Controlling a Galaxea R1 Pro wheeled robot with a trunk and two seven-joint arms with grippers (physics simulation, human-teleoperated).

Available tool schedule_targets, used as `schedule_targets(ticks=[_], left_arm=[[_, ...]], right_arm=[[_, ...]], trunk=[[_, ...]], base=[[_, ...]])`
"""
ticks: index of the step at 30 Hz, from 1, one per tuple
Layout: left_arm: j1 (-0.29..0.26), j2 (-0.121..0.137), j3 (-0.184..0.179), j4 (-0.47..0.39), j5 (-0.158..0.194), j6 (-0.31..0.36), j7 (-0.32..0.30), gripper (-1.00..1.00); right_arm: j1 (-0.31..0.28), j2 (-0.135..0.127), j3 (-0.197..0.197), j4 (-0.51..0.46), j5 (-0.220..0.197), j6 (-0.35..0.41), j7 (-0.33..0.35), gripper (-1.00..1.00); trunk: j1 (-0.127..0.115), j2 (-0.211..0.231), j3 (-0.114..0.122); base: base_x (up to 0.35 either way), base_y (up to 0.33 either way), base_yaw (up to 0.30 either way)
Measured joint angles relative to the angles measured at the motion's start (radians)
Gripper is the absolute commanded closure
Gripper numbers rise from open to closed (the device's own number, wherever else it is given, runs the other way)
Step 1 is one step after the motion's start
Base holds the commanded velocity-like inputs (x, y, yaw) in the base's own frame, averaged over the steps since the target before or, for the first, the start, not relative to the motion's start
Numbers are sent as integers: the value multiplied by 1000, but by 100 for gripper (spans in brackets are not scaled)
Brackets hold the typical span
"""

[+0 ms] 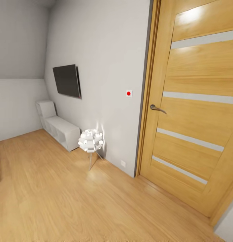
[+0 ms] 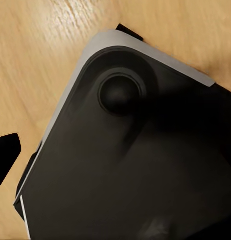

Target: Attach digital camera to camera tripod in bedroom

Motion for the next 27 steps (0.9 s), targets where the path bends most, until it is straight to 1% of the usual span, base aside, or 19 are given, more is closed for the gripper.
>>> schedule_targets(ticks=[3, 6, 16, 20, 21, 24, 25, 27], left_arm=[[0, -1, 1, 0, -1, 0, 0, -100], [0, -1, 1, 0, -1, 0, 0, -100], [0, 2, -5, -5, -2, 1, -3, -100], [0, 11, -3, -26, -3, 11, -4, -100], [0, 20, -2, -51, -4, 18, -3, -100], [0, 32, 3, -115, -12, 53, -4, -100], [-3, 40, 5, -166, -19, 106, -3, -100], [-7, 53, 4, -226, -21, 189, -2, -100]], right_arm=[[0, 0, 0, 0, 0, 0, 0, -100], [0, 0, 0, 0, 0, 0, 0, -100], [0, 1, 1, -2, 3, -7, 2, -100], [0, 2, 6, -11, 10, -3, 5, -100], [-1, 3, 7, -18, 17, -2, 6, -100], [-3, 4, 8, -44, 41, 4, 7, -100], [-5, 4, 8, -80, 65, 22, 8, -100], [-12, 5, 7, -134, 86, 58, 9, -100]], trunk=[[0, 0, 0], [0, 0, 0], [-1, 0, 0], [0, 0, 0], [0, 0, 0], [0, 0, 0], [0, 0, 0], [-1, 0, 0]], base=[[-247, -8, 0], [-112, -6, 0], [-23, -1, 0], [-3, 0, 0], [-1, 0, 0], [0, 0, 0], [0, 0, 0], [0, 0, 0]])
